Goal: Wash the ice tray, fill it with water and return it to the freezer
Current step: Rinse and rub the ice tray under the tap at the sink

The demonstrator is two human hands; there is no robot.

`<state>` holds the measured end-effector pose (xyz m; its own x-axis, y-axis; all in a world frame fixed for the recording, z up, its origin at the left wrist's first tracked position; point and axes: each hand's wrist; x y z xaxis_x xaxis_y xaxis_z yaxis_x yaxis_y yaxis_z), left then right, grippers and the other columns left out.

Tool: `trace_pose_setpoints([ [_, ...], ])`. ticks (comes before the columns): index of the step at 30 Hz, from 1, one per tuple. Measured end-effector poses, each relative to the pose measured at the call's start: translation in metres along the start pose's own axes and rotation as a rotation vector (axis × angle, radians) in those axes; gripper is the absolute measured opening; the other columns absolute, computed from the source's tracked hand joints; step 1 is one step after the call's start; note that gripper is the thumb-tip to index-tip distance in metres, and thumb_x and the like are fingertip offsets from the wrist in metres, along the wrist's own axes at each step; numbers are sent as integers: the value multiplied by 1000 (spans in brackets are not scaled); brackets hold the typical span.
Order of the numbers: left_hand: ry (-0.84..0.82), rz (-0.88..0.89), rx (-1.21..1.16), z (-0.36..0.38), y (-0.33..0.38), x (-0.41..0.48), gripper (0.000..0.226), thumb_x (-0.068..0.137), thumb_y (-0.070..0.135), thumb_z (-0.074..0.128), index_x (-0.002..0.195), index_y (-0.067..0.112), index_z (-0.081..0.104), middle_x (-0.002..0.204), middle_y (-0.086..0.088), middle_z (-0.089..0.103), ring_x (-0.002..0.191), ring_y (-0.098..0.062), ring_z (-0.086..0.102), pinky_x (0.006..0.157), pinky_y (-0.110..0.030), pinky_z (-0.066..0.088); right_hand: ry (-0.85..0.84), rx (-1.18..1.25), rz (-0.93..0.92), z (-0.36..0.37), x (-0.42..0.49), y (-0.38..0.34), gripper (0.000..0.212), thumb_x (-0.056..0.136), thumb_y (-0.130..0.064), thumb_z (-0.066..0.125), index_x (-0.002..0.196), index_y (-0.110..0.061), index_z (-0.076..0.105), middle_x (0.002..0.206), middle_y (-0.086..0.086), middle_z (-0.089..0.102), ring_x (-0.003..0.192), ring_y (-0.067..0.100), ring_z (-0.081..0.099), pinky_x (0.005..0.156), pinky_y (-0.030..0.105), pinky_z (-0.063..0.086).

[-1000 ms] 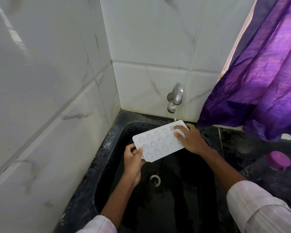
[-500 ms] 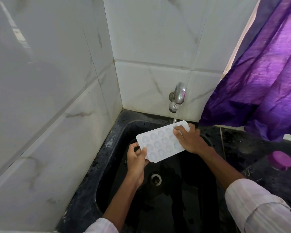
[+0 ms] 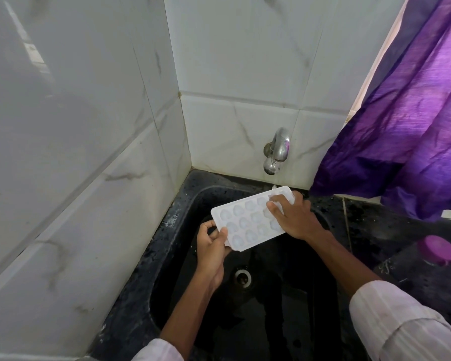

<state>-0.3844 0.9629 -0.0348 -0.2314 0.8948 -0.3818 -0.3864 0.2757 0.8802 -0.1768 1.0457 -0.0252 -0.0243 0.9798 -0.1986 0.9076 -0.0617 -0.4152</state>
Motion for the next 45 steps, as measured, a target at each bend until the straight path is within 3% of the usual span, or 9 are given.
trace_pose_setpoints([
  [6,13,28,15,-3,5,2,22,101,5,51,122,13,48,113,-8,72,105,-25,70,77,-39,62,-53,16,-29,1,-1,3,51,94,-68,33,143,-51,34,160,5,4,142,38,12,114,55,23],
  [16,-1,15,-21,-3,2,-2,23,101,5,52,123,12,48,113,-8,73,106,-26,70,71,-34,61,-12,-9,-10,4,-1,-1,51,96,-67,30,141,-45,35,157,8,9,139,37,19,111,56,28],
  [23,1,45,3,-5,7,0,19,101,5,53,118,13,50,112,-8,73,104,-25,71,77,-38,62,-72,53,-31,1,-1,3,51,93,-68,36,142,-51,36,159,6,5,142,38,12,115,55,22],
  [30,-4,29,4,-3,5,-1,19,101,5,53,118,13,50,111,-9,74,104,-26,71,78,-40,62,-52,32,-24,1,-3,3,51,97,-65,29,143,-44,35,155,8,12,139,38,18,111,54,28],
  [36,3,31,-1,-2,5,-3,18,101,5,52,116,16,50,110,-6,74,104,-24,71,76,-38,62,-83,-31,-42,3,0,3,52,96,-67,28,145,-49,28,160,6,2,142,41,12,113,57,24],
  [45,1,22,-14,-5,6,-5,22,101,6,53,122,12,49,111,-7,74,105,-25,71,75,-37,62,-41,29,-58,-3,-1,1,46,98,-62,30,139,-43,42,154,8,15,138,41,21,109,55,30],
])
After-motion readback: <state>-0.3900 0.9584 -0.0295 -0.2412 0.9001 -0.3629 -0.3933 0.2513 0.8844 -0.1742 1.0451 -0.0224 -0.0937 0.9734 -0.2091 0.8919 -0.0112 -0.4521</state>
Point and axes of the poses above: each hand's wrist, its own x-axis towards the middle knuckle, its own z-axis out of the palm, y = z × x
